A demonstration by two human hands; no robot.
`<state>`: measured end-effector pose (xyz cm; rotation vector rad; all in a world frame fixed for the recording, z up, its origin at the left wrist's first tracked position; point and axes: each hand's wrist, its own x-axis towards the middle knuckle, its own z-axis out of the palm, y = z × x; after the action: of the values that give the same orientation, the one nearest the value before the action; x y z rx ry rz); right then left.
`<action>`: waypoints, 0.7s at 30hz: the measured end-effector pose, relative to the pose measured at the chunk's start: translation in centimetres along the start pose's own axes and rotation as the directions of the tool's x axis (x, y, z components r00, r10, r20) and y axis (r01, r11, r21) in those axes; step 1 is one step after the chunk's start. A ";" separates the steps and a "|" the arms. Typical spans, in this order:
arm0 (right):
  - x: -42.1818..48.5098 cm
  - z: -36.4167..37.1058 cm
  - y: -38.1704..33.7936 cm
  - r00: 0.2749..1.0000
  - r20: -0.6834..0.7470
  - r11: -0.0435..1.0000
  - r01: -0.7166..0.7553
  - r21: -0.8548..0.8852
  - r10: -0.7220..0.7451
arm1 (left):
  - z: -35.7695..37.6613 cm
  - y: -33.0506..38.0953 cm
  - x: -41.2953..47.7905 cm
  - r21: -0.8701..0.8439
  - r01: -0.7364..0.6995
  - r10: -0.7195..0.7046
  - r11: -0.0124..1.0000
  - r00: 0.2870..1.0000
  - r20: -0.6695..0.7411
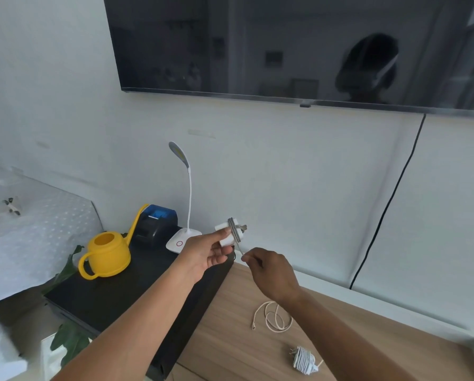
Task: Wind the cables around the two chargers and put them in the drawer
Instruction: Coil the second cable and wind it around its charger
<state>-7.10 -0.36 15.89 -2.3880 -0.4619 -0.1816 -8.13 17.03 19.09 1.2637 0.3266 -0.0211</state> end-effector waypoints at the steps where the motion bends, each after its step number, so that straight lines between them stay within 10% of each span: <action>1: -0.1 0.1 0.2 1.000 0.000 1.000 -0.015 0.011 0.015 | -0.1 0.1 -0.1 0.012 -0.008 0.008 1.000 1.000 0.020; 21: 3.3 -4.4 0.6 0.994 0.057 0.994 -0.091 -0.068 0.095 | 0.1 0.9 -1.6 0.394 -0.040 -0.088 0.918 0.949 0.302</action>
<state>-3.87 -2.71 19.65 -2.4787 -0.3770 -0.0844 -9.48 16.96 20.36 1.6319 0.0579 -0.3228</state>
